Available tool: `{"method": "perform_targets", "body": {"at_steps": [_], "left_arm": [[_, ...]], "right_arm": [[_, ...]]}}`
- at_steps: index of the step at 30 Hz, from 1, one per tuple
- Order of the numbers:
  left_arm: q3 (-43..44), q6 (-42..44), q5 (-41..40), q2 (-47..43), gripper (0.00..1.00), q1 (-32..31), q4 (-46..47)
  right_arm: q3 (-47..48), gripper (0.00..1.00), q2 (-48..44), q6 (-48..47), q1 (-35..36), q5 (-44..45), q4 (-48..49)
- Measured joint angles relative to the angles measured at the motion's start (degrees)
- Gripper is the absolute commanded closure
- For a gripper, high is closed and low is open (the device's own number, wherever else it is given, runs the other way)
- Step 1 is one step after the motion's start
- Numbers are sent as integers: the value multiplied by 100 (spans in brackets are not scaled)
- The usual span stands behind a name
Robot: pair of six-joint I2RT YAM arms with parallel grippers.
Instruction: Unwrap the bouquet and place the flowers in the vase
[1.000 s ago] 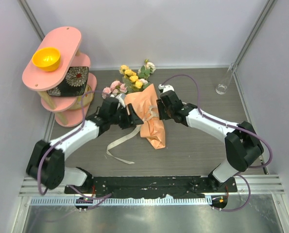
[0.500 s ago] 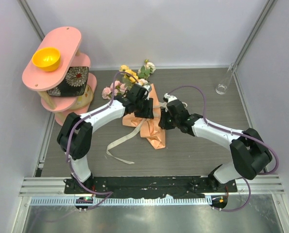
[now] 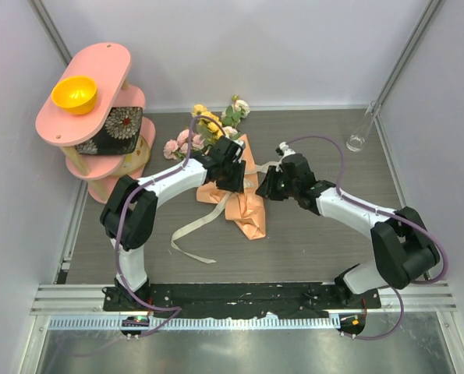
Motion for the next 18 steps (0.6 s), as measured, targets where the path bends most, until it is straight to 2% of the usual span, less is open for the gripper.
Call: {"method": "perform_targets", "body": {"at_steps": [4,7,8,10,13,18], "left_arm": [[0,-4,-44,42,60,-9,4],[0,-11,-136,44,73,-26,13],[0,-22,-190,44,82,-26,15],[0,-22,-278,44,91,-28,-2],[0,-44,-459,44,99,-31,-35],[-297,-175,-616,-153,100,-31,76]], "right_arm": [[-9,73,-15,142,-420,-149,212],[50,73,94,72,-494,-105,275],[127,72,205,11,-490,-96,271],[326,71,501,-129,-487,-63,258],[566,70,876,-422,-476,42,238],[592,68,953,-863,-450,85,227]]}}
